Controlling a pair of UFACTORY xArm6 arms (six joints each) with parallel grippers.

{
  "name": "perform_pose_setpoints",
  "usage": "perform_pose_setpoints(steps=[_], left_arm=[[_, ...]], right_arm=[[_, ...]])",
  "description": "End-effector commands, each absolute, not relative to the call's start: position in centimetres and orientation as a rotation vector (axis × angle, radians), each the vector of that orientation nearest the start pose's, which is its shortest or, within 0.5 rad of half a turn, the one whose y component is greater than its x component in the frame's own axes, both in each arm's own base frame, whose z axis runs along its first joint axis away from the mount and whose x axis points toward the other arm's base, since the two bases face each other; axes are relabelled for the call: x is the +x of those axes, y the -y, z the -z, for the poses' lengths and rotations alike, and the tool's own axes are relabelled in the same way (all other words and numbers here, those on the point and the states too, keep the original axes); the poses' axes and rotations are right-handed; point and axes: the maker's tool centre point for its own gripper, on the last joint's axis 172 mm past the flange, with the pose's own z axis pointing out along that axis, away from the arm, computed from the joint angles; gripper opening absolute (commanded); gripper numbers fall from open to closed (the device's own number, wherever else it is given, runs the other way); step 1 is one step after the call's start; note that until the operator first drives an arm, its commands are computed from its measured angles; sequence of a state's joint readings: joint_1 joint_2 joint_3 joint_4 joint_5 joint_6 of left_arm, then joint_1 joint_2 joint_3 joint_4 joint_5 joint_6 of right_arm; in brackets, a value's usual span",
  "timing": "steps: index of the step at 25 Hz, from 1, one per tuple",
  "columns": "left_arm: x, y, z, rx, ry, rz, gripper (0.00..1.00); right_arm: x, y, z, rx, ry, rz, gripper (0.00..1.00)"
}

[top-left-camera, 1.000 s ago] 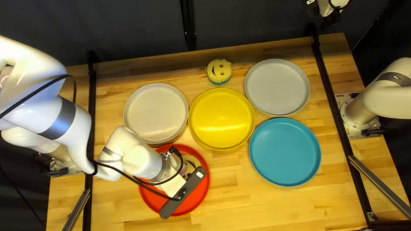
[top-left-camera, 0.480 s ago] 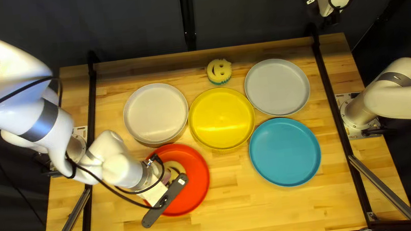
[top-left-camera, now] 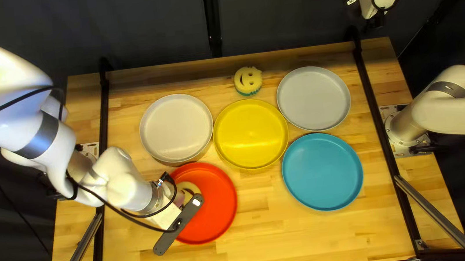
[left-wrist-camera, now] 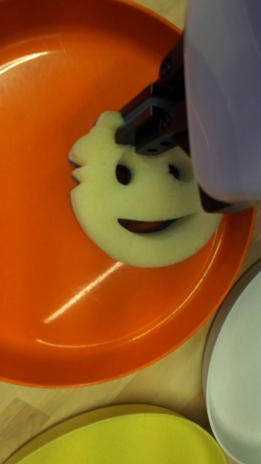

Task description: Pick up sponge and scrub the plate

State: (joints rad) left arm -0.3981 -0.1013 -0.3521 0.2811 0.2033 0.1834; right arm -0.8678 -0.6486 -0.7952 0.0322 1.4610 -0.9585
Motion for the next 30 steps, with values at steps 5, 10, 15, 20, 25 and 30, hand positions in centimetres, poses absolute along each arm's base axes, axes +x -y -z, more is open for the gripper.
perform_pose_setpoints(steps=[5, 10, 15, 20, 25, 30], left_arm=[[38.3, 13.4, -4.0, -2.771, -1.274, 0.425, 0.00], [36.7, 13.9, -3.9, -2.776, -1.272, 0.419, 0.00], [34.1, 15.1, -3.4, -2.793, -1.263, 0.403, 0.00], [31.5, 16.3, -2.8, -2.815, -1.244, 0.383, 0.00], [31.0, 16.3, -3.0, -2.826, -1.229, 0.372, 0.00], [33.2, 15.0, -3.9, -2.814, -1.229, 0.380, 0.00]], right_arm=[[19.5, 21.7, -28.9, -3.106, 0.135, 0.023, 1.00], [19.5, 21.7, -28.9, -3.106, 0.135, 0.023, 1.00], [19.5, 21.7, -28.9, -3.106, 0.135, 0.023, 1.00], [19.5, 21.7, -28.9, -3.106, 0.135, 0.023, 1.00], [19.5, 21.7, -28.9, -3.106, 0.135, 0.023, 1.00], [19.5, 21.7, -28.9, -3.106, 0.135, 0.023, 1.00]])
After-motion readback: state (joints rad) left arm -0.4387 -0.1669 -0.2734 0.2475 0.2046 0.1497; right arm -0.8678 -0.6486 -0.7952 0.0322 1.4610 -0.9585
